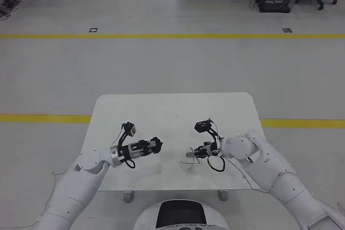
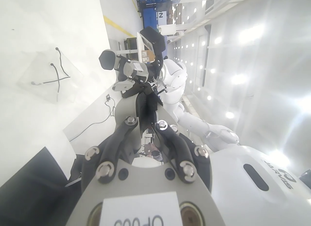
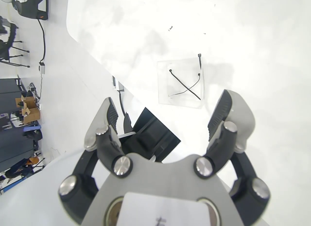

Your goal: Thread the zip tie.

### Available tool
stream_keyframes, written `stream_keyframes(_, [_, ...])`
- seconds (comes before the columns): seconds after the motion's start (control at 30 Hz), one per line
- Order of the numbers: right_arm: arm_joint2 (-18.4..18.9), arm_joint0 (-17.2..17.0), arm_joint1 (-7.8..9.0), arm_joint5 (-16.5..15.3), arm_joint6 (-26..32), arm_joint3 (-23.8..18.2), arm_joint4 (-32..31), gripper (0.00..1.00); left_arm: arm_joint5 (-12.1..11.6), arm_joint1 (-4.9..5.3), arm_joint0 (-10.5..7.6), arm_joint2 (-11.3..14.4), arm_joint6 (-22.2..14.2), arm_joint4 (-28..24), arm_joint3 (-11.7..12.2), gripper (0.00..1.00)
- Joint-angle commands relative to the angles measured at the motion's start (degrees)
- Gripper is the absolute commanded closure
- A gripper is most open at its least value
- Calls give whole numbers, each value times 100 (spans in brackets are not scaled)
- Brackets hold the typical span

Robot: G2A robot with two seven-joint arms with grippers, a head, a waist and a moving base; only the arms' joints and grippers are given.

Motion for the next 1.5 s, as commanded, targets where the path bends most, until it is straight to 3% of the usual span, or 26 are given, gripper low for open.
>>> stream_keyframes(0.0, [-109,42,-17,-97,-9,-33,-183,0,1,-1,-2,3,3,1,3,100])
stream_keyframes(0.3, [-957,810,-263,-208,474,148,-1235,0,1,-1,-2,3,3,1,3,100])
stream_keyframes(0.6, [-1890,1412,-666,-529,809,814,-1697,0,1,-1,-2,3,3,1,3,100])
stream_keyframes(0.87, [-1890,1412,-666,-529,809,814,-1697,0,1,-1,-2,3,3,1,3,100])
stream_keyframes(1.03, [-2110,1413,-680,-1039,875,771,-2200,0,1,-1,-2,3,3,1,3,100])
stream_keyframes(1.3, [-2123,1379,-685,-1092,768,773,-2239,0,1,-1,-2,3,3,1,3,100])
stream_keyframes(1.47, [-2097,1322,-659,-1366,728,727,-2359,0,1,-1,-2,3,3,1,3,100])
